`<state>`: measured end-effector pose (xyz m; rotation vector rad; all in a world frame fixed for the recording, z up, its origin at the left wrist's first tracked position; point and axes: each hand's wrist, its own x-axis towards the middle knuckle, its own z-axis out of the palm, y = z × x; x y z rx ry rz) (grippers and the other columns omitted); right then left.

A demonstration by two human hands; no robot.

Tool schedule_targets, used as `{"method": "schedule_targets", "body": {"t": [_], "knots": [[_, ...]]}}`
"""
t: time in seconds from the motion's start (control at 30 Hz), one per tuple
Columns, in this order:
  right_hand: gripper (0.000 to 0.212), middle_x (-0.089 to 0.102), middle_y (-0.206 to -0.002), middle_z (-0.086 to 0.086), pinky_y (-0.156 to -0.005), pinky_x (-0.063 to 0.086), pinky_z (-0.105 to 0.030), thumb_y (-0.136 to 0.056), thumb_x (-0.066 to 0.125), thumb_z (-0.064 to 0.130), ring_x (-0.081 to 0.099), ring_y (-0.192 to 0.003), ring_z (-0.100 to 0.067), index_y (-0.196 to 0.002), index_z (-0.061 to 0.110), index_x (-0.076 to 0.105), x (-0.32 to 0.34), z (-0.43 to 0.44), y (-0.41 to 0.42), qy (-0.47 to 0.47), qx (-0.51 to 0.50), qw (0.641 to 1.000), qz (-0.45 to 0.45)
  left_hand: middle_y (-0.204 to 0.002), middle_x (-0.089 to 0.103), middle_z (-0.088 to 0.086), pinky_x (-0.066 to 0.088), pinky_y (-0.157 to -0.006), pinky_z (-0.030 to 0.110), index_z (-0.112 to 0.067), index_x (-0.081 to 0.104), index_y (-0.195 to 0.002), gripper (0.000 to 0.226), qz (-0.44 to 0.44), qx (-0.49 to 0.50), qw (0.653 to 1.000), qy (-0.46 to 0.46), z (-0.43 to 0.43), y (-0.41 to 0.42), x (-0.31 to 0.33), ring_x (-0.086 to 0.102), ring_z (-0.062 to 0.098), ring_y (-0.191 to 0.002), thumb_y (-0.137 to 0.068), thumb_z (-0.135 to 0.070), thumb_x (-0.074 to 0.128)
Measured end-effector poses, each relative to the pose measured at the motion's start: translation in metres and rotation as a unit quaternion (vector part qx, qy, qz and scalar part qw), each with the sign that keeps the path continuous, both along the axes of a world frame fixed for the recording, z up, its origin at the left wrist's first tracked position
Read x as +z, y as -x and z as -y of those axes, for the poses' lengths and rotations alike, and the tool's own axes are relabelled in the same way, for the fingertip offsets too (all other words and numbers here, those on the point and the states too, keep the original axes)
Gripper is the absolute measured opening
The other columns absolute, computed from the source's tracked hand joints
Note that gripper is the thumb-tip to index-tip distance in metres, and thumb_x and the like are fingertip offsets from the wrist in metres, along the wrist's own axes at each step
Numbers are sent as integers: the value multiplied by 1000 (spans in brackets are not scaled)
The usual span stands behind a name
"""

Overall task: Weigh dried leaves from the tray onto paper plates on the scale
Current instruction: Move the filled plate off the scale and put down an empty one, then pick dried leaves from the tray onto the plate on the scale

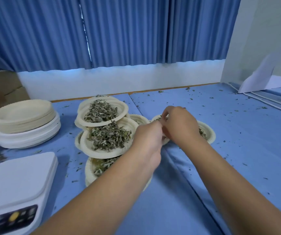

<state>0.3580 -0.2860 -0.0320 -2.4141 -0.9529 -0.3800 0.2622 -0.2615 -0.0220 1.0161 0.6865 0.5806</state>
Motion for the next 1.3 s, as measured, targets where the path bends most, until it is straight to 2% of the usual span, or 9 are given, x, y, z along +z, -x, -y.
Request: {"method": "schedule_targets", "body": {"t": [0.2,0.33,0.43,0.53,0.67,0.77,0.87,0.97,1.3], "knots": [[20,60,-99,-7,-63,39,-30,-85,53,16,59,-92,-30,-103,17,61,18,-25,66,28,68,995,73,-56,48,5,37,-70,32,-10,49,-64,26,2,39,998,-45,-30,50,18,46,18,-56,-81,8,42],[23,58,-98,-7,-62,34,-29,-84,52,16,58,-91,-30,-105,14,60,39,-57,112,50,124,984,117,-37,46,-6,39,-41,16,-11,51,-61,30,22,90,994,-60,-56,96,28,46,11,-38,-84,5,42],[7,44,-73,3,-50,27,-26,-80,53,13,52,-75,-26,-85,15,57,46,-88,151,83,150,976,132,-44,51,-4,39,-56,22,-11,54,-65,27,31,131,989,-63,-83,137,28,47,14,-54,-87,3,45],[21,44,-68,2,-57,32,-27,-79,56,14,62,-82,-26,-65,18,42,43,-120,189,100,182,969,135,-72,55,7,39,-71,29,-7,54,-73,19,66,151,986,-36,-109,180,21,49,18,-75,-87,3,48],[17,64,-102,-10,-66,36,-29,-89,51,23,63,-98,-30,-95,11,61,31,-159,230,105,222,958,149,-86,52,10,50,-82,25,-7,52,-87,17,132,157,979,12,-137,240,4,53,19,-84,-89,8,44],[6,65,-103,-8,-65,35,-28,-91,51,20,62,-97,-28,-87,16,53,21,-190,256,151,244,946,153,-90,62,10,49,-89,26,-1,59,-88,14,133,193,971,42,-161,277,-12,62,19,-97,-94,1,47],[12,65,-102,-7,-65,34,-27,-87,54,9,63,-97,-27,-78,15,49,19,-217,275,177,237,937,186,-124,57,17,43,-98,31,5,54,-119,26,149,233,958,71,-181,303,-27,52,25,-122,-98,-5,44],[15,64,-109,-11,-69,36,-29,-86,54,4,62,-101,-30,-97,9,61,21,-241,280,195,230,930,209,-138,47,18,40,-102,31,7,46,-132,35,170,252,946,111,-194,319,-32,47,26,-129,-100,-5,38],[21,53,-113,-10,-68,36,-33,-93,52,10,49,-109,-29,-113,9,60,32,-290,268,190,213,923,256,-126,55,17,43,-95,33,6,53,-116,23,185,243,928,214,-208,338,-37,52,27,-122,-98,-3,41]]}}
